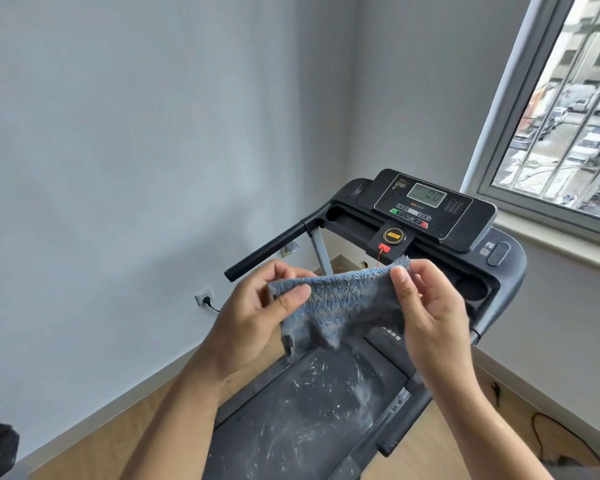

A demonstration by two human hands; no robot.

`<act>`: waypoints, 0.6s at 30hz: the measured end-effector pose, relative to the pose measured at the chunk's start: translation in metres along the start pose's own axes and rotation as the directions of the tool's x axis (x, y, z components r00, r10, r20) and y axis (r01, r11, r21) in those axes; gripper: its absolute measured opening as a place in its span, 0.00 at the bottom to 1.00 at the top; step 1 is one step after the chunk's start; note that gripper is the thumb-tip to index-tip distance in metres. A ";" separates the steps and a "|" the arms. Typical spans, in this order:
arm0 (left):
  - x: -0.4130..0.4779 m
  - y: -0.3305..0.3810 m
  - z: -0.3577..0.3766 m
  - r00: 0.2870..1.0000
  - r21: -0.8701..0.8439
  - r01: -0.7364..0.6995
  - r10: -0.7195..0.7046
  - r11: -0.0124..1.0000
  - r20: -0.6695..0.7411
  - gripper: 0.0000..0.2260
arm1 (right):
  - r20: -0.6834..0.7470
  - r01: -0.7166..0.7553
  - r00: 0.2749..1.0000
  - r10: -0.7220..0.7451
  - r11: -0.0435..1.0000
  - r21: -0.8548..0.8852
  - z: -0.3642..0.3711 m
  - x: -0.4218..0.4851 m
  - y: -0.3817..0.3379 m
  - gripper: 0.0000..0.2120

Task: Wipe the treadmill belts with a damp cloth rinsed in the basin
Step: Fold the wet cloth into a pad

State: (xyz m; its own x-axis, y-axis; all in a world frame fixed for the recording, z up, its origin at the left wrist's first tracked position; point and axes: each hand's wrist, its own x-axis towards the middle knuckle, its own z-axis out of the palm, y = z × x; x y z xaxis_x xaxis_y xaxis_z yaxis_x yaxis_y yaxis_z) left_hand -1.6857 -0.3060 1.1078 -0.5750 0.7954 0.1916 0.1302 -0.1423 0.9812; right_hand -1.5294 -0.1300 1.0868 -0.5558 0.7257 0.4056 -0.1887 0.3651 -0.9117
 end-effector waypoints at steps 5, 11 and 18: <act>0.019 -0.032 0.026 0.964 -0.301 0.135 -0.195 0.944 -0.181 0.06 | -0.021 -0.035 0.999 0.031 0.978 -0.204 0.017 0.022 0.022 0.10; 0.020 -0.055 0.027 0.953 -0.163 0.197 -0.228 0.967 -0.200 0.05 | -0.004 -0.115 0.993 0.119 0.947 -0.301 0.004 0.035 0.055 0.06; 0.023 -0.076 0.048 0.905 0.061 0.304 -0.268 0.951 -0.331 0.04 | 0.098 0.160 0.987 -0.128 0.841 -0.517 0.007 0.028 0.045 0.09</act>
State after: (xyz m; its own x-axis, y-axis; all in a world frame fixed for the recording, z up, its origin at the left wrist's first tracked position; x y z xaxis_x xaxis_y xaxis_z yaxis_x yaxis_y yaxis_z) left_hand -1.6698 -0.2482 1.0368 -0.8228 0.5623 -0.0828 -0.0020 0.1428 0.9897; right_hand -1.5591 -0.0973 1.0565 -0.6037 0.6126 0.5102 0.1710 0.7246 -0.6676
